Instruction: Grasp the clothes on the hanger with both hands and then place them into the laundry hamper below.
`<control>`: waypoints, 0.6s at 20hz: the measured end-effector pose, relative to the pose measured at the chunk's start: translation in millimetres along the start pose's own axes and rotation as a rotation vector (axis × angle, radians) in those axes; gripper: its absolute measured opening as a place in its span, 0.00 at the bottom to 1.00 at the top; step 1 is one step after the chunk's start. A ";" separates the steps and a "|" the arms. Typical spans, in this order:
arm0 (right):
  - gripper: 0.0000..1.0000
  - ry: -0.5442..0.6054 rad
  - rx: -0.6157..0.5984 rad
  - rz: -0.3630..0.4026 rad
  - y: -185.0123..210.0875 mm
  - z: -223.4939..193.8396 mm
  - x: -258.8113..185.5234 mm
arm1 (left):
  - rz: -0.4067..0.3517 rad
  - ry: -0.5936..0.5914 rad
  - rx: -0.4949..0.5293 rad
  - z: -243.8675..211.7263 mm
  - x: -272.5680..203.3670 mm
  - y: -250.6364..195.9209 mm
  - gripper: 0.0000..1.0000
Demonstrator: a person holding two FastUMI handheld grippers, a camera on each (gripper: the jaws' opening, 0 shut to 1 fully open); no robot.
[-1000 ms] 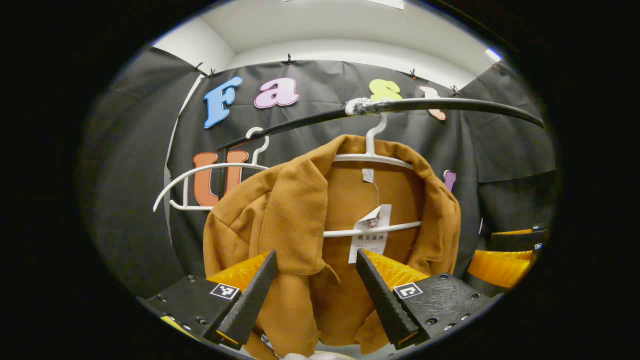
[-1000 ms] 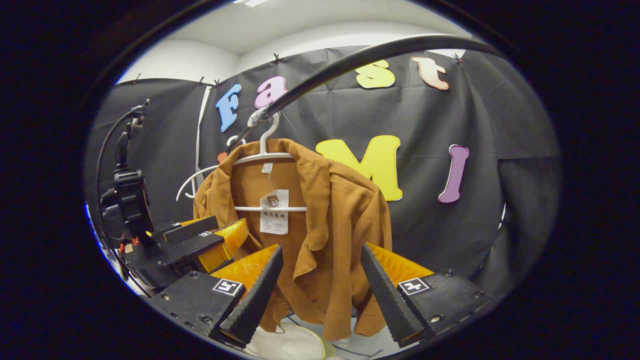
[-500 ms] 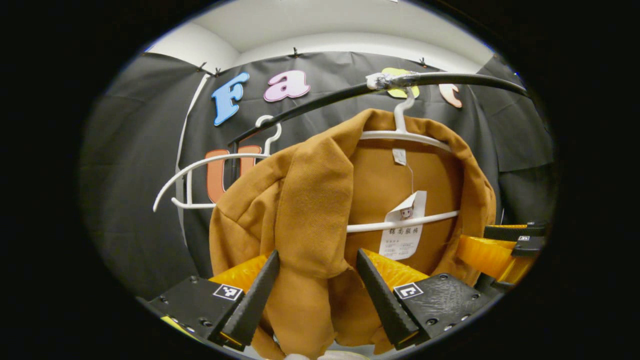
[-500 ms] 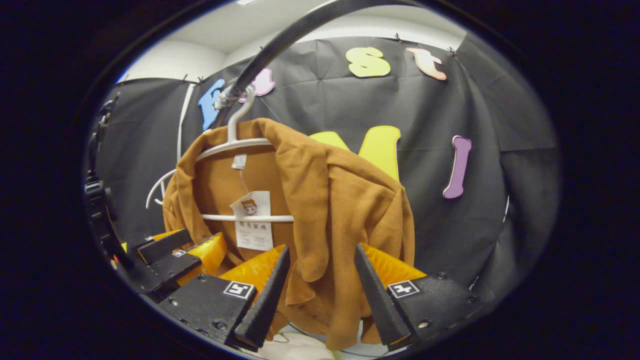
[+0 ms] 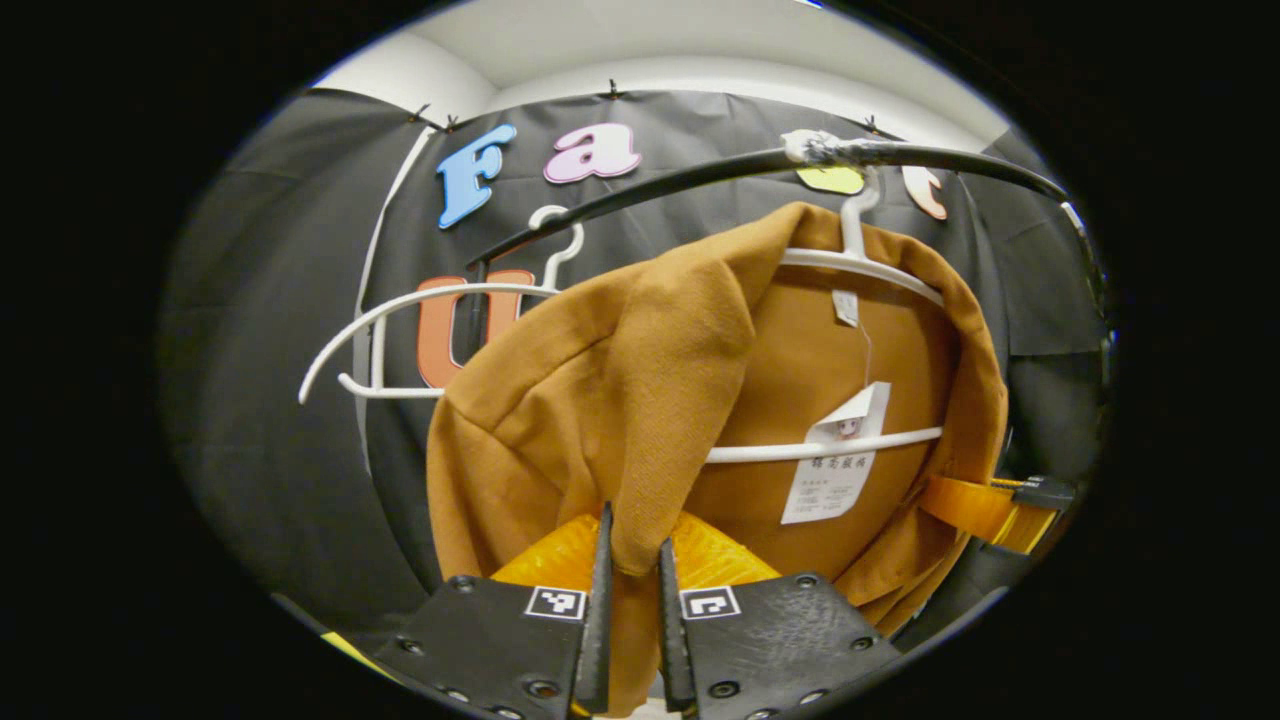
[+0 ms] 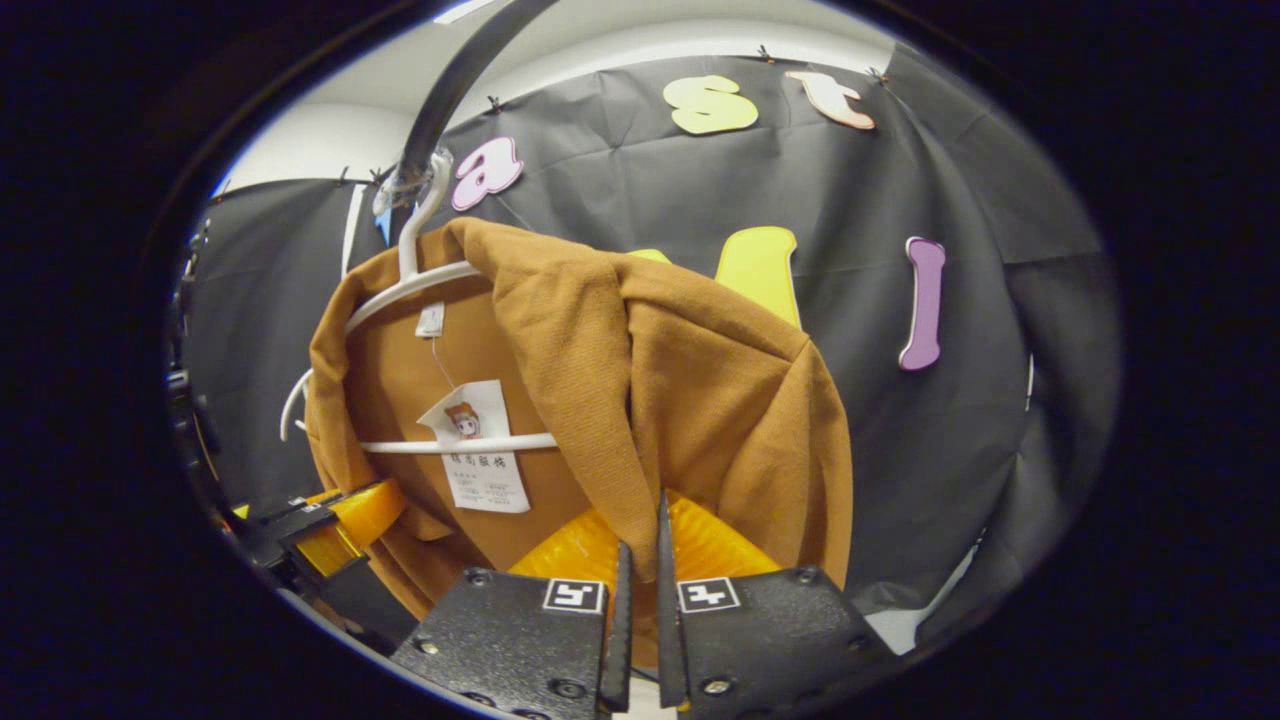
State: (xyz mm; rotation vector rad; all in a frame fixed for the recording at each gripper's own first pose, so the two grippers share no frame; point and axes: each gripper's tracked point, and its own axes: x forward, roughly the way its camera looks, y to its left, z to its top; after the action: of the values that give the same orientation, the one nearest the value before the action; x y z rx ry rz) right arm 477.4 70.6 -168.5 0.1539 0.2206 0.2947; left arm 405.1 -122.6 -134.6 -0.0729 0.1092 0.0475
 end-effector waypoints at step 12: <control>0.05 0.017 0.132 0.180 -5.3 0.4 0.4 | 0.021 -0.001 0.030 0.5 -5.8 4.9 0.05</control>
State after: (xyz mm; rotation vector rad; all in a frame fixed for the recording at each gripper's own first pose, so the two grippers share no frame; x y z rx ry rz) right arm 479.3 65.7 -169.2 0.3023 0.2439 0.4611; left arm 399.2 -117.9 -133.8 -0.0422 0.1097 0.0666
